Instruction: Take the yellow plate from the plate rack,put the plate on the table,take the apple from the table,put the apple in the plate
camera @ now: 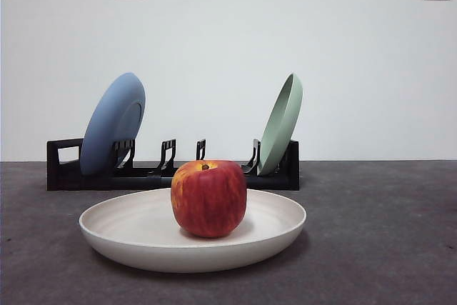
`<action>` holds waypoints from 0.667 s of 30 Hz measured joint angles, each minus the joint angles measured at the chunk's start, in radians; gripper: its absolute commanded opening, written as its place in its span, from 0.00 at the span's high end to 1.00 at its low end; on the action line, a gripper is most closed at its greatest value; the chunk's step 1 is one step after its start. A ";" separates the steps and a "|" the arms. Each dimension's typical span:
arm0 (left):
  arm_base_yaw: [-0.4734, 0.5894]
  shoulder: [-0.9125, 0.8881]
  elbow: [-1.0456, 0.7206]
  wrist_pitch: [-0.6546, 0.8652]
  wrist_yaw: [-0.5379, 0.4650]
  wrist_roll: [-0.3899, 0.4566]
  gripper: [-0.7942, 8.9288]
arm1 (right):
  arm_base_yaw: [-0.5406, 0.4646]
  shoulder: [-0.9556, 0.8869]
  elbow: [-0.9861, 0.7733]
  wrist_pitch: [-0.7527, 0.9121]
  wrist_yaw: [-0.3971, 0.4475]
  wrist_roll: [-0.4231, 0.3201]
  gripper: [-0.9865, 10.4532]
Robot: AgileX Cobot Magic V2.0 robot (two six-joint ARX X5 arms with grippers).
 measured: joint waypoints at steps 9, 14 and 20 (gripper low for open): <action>0.000 0.002 0.000 0.000 0.000 0.000 0.92 | -0.410 -0.237 -0.009 0.311 -0.055 -0.125 0.91; 0.000 0.002 0.000 0.000 0.000 0.000 0.92 | -0.546 -0.362 -0.134 0.478 -0.056 -0.200 0.91; 0.000 0.002 0.000 0.000 0.000 0.000 0.92 | -0.589 -0.520 -0.455 0.719 -0.066 -0.198 0.91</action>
